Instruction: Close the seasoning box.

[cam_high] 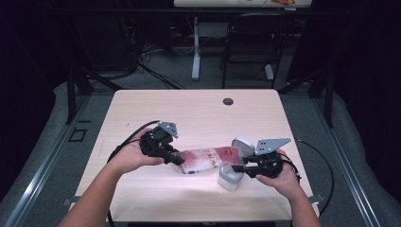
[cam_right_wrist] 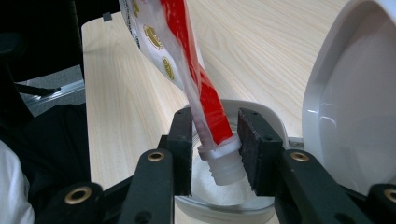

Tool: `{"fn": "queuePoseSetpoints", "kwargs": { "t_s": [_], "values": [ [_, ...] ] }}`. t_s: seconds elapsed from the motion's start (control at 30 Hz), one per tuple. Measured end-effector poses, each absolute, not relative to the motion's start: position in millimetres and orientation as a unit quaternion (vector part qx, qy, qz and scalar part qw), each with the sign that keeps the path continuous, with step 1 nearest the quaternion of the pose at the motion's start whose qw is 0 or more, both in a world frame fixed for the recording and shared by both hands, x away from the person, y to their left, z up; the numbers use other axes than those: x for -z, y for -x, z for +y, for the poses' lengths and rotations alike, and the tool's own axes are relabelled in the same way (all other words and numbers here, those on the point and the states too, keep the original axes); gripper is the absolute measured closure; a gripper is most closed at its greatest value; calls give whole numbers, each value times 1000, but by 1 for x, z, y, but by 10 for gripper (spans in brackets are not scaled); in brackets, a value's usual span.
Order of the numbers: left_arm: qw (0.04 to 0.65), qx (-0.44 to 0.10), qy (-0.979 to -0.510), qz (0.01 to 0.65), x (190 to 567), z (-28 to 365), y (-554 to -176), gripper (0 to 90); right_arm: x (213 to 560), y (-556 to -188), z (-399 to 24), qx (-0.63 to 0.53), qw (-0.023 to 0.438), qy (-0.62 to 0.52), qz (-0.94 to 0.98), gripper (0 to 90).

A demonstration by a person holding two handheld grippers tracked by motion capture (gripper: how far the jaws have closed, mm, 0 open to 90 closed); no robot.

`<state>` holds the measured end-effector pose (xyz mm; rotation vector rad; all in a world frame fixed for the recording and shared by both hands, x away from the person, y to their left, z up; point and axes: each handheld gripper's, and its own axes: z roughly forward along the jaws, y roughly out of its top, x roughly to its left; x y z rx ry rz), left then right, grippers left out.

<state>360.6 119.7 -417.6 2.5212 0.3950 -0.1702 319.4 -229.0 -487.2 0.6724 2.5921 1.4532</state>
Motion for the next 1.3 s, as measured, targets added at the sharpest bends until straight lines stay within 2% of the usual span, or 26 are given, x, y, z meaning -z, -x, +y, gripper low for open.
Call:
{"fn": "queuePoseSetpoints", "kwargs": {
  "t_s": [0.77,1.3],
  "values": [
    [302,50,-941,145,428,130,-356,703,475,-315,-224,-469,52,-200,859,709],
    [350,43,-925,146,444,151,-350,700,456,-315,-212,-460,62,-189,865,710]
  ]
}}
